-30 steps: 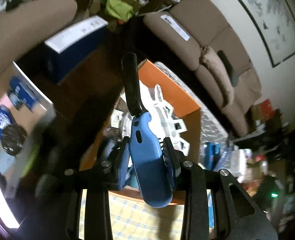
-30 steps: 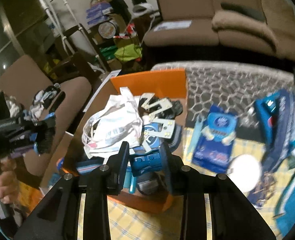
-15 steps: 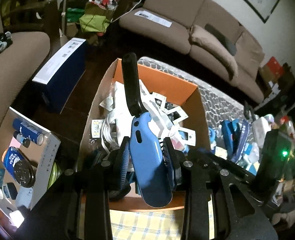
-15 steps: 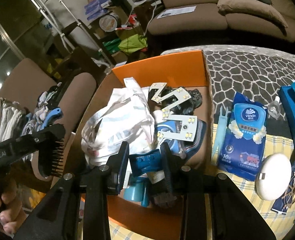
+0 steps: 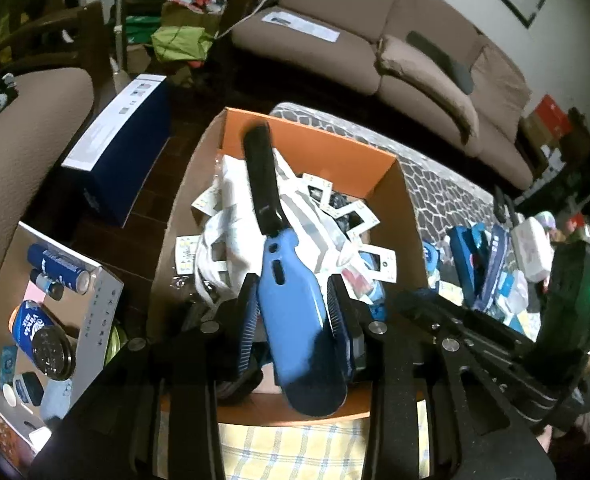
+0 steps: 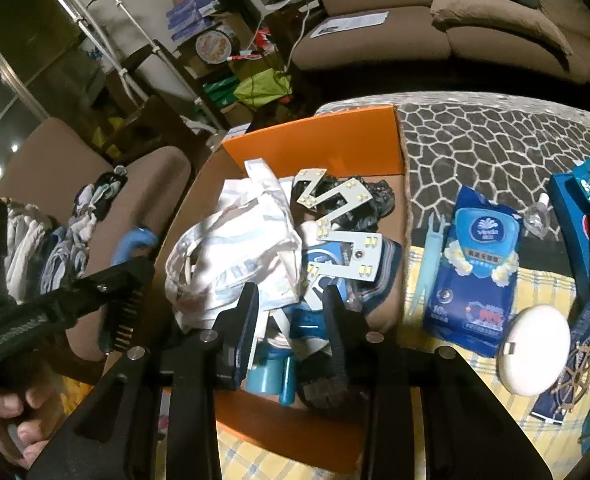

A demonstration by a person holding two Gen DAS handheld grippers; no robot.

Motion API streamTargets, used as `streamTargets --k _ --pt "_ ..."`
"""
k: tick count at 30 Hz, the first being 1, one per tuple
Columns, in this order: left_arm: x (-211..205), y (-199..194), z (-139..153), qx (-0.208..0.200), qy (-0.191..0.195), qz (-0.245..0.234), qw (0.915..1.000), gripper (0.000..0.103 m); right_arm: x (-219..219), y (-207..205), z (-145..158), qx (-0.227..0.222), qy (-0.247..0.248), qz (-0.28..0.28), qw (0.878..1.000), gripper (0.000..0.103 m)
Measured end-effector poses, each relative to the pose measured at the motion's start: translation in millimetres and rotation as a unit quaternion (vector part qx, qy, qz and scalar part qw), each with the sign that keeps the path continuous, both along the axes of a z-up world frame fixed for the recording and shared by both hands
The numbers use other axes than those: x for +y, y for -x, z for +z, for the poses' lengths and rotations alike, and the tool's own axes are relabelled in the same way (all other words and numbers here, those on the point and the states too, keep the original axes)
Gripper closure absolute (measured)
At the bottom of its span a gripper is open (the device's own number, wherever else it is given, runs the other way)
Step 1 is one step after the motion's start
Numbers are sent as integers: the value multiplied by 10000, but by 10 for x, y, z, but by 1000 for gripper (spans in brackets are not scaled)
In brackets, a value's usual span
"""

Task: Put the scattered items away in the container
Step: 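Open the left tool over the box while the right tool releases the clip inside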

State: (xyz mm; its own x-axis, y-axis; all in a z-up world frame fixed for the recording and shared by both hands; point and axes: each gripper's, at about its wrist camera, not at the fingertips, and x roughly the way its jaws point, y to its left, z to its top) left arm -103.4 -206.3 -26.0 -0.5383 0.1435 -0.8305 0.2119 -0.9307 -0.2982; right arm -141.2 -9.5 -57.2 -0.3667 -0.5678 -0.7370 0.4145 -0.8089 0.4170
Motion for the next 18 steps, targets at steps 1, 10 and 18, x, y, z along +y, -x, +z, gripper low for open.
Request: streamTargets --k 1,10,18 --pt "15 0 10 23 8 -23 10000 74 53 -10 46 15 0 -21 10000 68" --pt "76 -42 166 399 -54 -109 9991 54 665 -9 657 212 -287 -409 9985 63" --pt "358 -160 388 1238 -355 -444 9907 15 1404 -258 1187 313 -396 -977 9939 58"
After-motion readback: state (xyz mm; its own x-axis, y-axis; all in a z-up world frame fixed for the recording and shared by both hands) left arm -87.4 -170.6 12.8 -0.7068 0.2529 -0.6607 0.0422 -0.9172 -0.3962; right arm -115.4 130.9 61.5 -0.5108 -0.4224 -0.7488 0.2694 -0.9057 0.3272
